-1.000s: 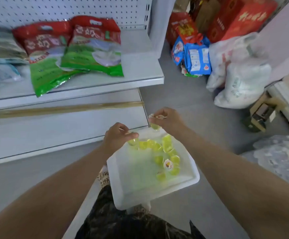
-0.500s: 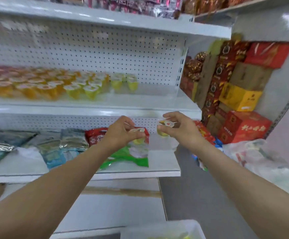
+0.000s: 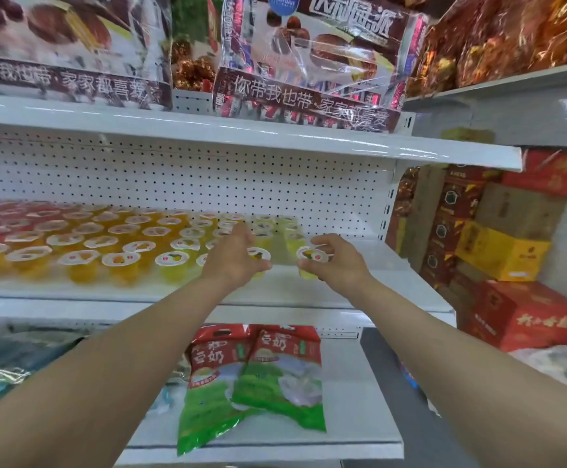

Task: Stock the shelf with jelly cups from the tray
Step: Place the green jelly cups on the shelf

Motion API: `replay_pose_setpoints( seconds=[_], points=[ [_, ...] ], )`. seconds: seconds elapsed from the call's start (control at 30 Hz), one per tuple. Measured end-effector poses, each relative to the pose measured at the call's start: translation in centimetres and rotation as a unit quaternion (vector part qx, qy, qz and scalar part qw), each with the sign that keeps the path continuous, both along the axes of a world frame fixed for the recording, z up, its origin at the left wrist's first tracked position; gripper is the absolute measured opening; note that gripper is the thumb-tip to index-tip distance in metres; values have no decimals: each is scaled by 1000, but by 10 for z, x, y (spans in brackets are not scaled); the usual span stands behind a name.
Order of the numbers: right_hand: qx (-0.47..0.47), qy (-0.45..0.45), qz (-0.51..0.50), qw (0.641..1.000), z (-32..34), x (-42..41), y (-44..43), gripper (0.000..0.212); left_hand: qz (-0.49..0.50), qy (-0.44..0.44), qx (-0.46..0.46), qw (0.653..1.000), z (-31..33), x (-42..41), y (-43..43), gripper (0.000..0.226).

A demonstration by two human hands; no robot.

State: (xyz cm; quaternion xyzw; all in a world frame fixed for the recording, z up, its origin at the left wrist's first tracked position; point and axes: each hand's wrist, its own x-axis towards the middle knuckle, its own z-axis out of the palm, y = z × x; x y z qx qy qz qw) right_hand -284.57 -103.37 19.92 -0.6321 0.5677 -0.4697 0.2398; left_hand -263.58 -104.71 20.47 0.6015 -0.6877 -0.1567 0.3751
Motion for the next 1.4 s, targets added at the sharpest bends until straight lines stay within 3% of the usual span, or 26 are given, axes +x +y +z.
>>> replay_pose_setpoints(
  seconds=[0.37, 0.63, 0.73, 0.93, 1.13, 1.4],
  points=[
    [52, 38, -29, 997, -8, 16, -93, 49, -24, -129, 34, 991, 1, 4, -95, 57],
    [74, 30, -26, 996, -16, 14, -108, 52, -21, -199, 20, 979, 3, -3, -96, 64],
    [84, 91, -7, 992, -13, 10, -103, 60, 9, -235, 26, 972, 7, -6, -90, 69],
    [64, 196, -9, 979, 4, -6, -73, 71, 65, -235, 64, 968, 17, -21, -61, 84],
    [18, 299, -22, 954, 32, -60, -4, 71, 85, -232, 3, 969, 37, -65, 4, 71],
    [-14, 315, -52, 947, 37, -153, 103, 63, 50, -163, -25, 985, 32, -150, 107, 68]
  ],
)
